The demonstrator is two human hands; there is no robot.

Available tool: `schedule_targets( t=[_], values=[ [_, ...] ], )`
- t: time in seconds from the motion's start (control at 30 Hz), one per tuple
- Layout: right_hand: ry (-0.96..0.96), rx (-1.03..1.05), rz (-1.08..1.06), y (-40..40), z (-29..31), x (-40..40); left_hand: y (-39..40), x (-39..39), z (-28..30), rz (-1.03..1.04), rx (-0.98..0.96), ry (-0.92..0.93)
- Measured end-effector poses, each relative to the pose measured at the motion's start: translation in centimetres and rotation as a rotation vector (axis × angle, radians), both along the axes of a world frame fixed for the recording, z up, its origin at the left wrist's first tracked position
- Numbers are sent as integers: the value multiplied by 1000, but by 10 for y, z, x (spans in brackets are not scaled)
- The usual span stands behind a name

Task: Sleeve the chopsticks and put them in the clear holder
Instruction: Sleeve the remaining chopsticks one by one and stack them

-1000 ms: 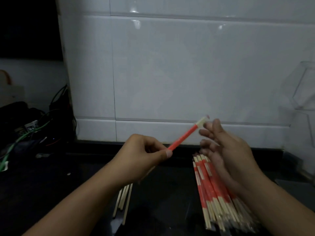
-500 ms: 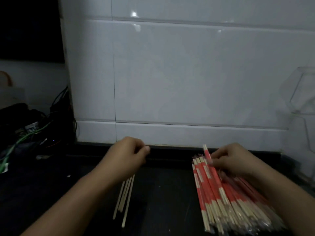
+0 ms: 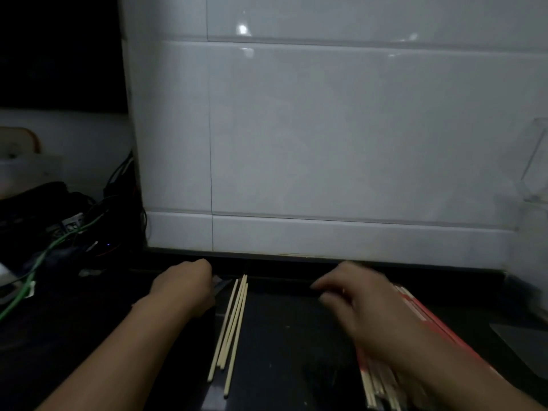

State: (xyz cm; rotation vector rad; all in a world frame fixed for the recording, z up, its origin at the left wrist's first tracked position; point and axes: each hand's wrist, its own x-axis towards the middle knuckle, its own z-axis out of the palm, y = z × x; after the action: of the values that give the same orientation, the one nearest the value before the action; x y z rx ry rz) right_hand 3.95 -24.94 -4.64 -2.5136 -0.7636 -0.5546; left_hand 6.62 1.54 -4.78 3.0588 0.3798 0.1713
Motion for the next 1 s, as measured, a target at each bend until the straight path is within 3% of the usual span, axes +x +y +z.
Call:
schedule_targets(
  t=[0.07, 0.17, 0.37, 0.53, 0.73, 1.0],
  values=[
    [55, -163, 270, 29, -15, -15, 2, 2, -2, -7, -48, -48],
    [-7, -362, 479, 59, -35, -16, 4, 8, -5, 2, -60, -79],
    [-73, -428, 575, 61, -43, -4, 4, 13, -8, -32, -123, -124],
    [-122, -401, 602, 58, -36, -10, 2, 10, -5, -26, -96, -24],
    [-153, -428, 651, 59, -31, -18, 3, 12, -9, -17, -132, -110],
    [-203, -395, 638, 53, -21, -34, -6, 6, 0, 29, -98, 3]
  ],
)
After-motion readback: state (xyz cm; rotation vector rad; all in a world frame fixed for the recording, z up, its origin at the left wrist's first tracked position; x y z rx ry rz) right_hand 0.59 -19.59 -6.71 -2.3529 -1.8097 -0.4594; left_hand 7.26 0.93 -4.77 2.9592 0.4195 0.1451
